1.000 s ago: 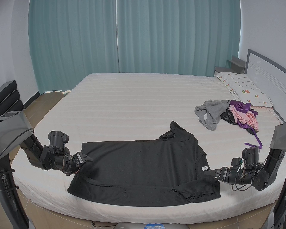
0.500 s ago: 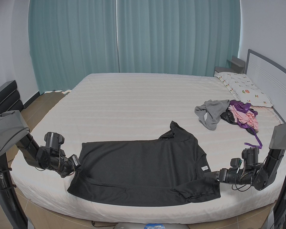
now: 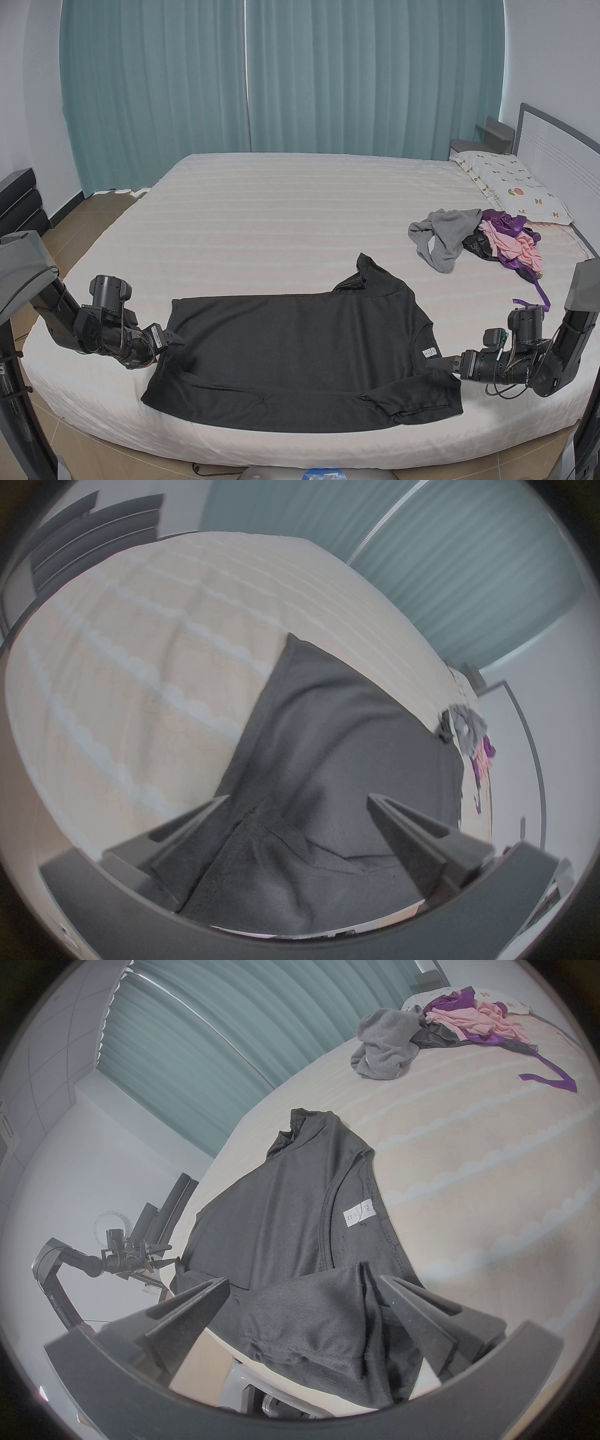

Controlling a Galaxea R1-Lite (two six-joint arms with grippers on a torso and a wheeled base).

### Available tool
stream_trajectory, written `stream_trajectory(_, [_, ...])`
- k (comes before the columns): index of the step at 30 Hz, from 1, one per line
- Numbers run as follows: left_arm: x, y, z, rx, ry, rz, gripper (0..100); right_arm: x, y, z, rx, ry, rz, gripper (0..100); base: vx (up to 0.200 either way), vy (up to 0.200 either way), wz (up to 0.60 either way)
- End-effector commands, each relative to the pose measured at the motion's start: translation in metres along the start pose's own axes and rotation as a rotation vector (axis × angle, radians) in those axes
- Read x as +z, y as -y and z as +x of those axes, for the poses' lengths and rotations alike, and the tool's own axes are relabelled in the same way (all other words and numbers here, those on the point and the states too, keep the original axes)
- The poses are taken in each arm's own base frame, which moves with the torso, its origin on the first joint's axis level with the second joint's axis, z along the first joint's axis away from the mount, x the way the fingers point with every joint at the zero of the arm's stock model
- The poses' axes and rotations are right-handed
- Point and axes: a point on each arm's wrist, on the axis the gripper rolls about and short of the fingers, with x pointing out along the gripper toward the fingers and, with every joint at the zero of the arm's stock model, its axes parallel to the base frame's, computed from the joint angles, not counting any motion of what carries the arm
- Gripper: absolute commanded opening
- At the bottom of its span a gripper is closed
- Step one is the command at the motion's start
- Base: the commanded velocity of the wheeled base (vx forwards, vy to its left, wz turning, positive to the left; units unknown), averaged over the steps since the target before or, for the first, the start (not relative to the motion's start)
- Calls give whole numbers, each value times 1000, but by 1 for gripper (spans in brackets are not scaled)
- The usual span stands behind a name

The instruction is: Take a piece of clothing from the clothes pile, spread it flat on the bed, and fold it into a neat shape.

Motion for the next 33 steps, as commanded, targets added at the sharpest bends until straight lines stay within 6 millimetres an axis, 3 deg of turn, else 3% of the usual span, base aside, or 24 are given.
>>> stream_trajectory(1, [-3, -2, 6, -41, -42, 68, 100, 0, 0, 1, 7, -6, 2, 100, 0, 0, 0])
stream_trajectory(7, [-4, 1, 6, -103, -70, 115, 100, 0, 0, 0, 32, -14, 2, 100, 0, 0, 0])
stream_trajectory(33, [-7, -5, 17, -38, -66, 263, 100, -3, 0, 0, 30, -22, 2, 100, 0, 0, 0])
